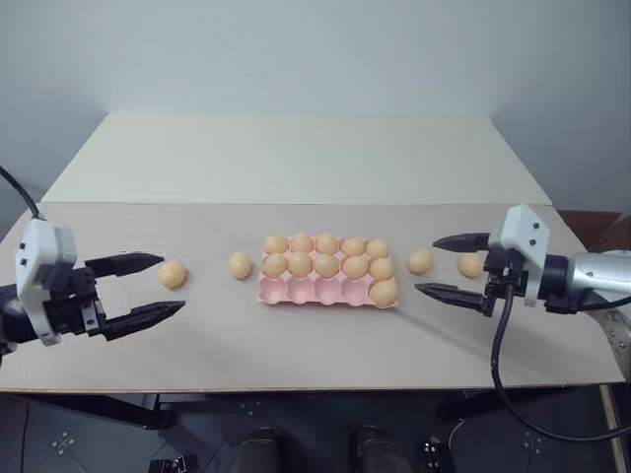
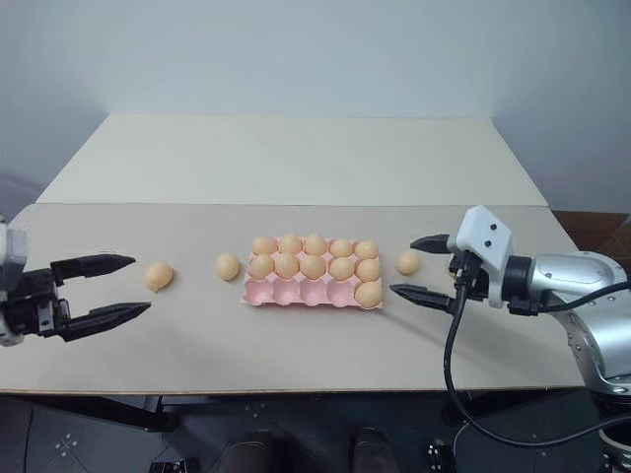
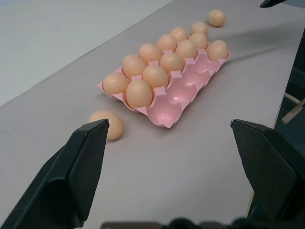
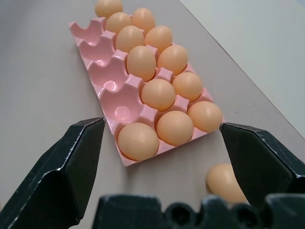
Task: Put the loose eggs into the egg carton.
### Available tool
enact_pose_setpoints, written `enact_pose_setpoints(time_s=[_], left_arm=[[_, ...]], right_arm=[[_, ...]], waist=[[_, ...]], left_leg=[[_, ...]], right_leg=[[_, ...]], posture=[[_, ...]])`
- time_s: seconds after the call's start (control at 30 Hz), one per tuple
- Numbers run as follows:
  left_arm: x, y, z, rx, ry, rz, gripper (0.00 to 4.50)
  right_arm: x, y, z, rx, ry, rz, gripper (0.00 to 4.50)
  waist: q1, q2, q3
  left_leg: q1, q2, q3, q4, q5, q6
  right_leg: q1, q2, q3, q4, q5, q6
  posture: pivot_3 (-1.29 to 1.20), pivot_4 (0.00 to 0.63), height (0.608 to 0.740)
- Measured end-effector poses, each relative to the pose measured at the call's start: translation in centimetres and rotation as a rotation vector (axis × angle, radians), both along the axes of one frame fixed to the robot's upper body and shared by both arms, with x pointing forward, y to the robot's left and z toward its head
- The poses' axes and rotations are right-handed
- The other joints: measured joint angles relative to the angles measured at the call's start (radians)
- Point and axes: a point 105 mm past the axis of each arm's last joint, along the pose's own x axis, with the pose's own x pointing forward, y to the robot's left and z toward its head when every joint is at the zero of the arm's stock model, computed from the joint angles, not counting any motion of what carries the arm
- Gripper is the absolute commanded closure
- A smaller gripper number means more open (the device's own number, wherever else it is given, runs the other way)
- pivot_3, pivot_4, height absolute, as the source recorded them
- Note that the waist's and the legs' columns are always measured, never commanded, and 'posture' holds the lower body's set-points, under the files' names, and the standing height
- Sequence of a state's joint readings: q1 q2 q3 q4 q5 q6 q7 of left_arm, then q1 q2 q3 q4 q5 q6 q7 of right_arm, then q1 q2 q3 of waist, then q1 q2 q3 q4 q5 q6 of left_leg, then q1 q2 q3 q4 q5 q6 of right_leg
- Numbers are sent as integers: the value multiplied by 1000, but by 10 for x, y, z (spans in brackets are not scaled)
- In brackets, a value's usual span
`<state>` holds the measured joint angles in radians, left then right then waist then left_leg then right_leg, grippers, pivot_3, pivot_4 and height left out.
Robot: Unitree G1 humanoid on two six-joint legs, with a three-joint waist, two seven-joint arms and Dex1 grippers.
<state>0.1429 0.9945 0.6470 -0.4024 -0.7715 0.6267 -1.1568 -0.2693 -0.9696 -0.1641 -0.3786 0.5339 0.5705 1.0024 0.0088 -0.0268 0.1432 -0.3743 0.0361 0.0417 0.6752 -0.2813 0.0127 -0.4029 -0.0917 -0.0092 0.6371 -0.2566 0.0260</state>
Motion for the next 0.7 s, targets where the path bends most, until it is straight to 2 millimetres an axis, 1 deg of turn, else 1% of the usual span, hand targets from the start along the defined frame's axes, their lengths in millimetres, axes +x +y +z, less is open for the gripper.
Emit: enact_pose_setpoints(time_s=[0.27, 0.4, 0.57, 0.7], left_arm=[[0, -2, 1, -2, -18, 10, 29], [-4, -2, 3, -3, -26, 17, 29], [-5, -6, 4, -2, -28, 0, 29], [-6, -10, 2, 3, -4, -46, 29]], right_arm=[[2, -2, 0, 4, 3, -9, 0], [2, -3, 0, 6, 5, -13, 0], [2, -6, -6, -3, 18, -30, 0], [3, -11, -2, -22, 7, -57, 0]], waist=[[0, 0, 0], [0, 0, 0], [0, 0, 0], [1, 0, 0]], left_leg=[[0, 0, 0, 0, 0, 0], [0, 0, 0, 0, 0, 0], [0, 0, 0, 0, 0, 0], [0, -1, 0, 0, 0, 0]], right_leg=[[0, 0, 0, 1, 0, 0], [0, 0, 0, 0, 0, 0], [0, 0, 0, 1, 0, 0], [0, 0, 0, 1, 0, 0]], posture=[[0, 150, 740], [0, 150, 740], [0, 150, 740], [0, 150, 740]])
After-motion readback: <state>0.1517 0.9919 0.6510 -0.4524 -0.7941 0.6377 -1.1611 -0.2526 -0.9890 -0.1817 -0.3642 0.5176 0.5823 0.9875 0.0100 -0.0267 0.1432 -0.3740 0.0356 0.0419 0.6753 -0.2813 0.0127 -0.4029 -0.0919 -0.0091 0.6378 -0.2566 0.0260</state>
